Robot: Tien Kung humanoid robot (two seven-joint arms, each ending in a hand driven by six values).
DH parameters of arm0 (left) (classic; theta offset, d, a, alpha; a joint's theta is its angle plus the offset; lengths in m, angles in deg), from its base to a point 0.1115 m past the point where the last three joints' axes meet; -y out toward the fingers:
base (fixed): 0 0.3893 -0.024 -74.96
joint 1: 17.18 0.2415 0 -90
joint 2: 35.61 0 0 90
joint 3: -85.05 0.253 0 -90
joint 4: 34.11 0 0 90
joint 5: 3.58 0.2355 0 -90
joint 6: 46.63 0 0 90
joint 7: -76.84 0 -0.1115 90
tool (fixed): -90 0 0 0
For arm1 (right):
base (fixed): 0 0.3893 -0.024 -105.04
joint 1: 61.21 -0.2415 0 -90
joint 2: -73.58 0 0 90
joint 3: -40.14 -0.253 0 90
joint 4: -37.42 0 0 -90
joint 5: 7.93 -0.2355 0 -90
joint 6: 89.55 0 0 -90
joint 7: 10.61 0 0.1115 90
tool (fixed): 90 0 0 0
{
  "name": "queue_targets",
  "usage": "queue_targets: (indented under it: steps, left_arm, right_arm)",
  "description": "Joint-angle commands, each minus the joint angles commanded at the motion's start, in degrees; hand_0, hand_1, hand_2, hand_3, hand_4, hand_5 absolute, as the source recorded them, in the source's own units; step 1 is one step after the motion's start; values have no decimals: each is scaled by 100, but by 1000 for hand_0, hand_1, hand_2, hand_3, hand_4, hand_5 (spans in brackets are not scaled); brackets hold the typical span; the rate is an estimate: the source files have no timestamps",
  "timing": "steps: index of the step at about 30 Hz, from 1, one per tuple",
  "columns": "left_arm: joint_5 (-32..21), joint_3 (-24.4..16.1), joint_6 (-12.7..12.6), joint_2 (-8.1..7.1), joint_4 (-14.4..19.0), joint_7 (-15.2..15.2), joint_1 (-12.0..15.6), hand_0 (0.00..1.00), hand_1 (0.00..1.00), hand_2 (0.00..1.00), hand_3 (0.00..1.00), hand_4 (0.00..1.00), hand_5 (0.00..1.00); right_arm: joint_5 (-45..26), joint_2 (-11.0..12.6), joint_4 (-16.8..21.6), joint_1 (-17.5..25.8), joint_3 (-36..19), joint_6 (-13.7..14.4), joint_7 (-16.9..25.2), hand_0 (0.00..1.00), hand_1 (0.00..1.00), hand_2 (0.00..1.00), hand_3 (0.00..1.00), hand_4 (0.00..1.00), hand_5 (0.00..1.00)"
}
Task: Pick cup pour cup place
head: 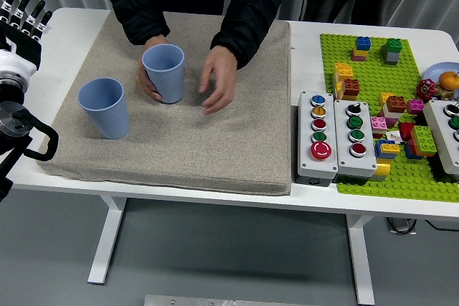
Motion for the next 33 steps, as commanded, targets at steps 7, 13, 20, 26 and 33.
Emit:
queue_targets:
  steps: [7,13,20,26,33]
  left_arm:
    - [4,-9,1,6,-4,-4,23,774,771,882,888,798,998]
    - [98,-13,79,15,31,7,24,774,771,882,889,796,998]
    - [155,-9,61,37,-18,-11,6,776,774,884,890,798,998]
    - [175,-54,54,54,-16,-18,10,776,775,885,890,802,998]
    - [183,-104,57,49,2,-26,12,778,775,886,891,799,998]
  right_arm:
    - [-1,0,0,5,14,12,-3,713,665,646,603,2,150]
    - [-24,6,0,-24,29,20,1,713,665,646,602,2,154]
    - [-54,11,0,-44,25,28,15,713,665,646,602,2,155]
    - [-15,13,0,-50,-29,34,28,713,665,646,601,2,156]
    - [16,16,0,-58,-64,35,30,713,664,645,600,2,149]
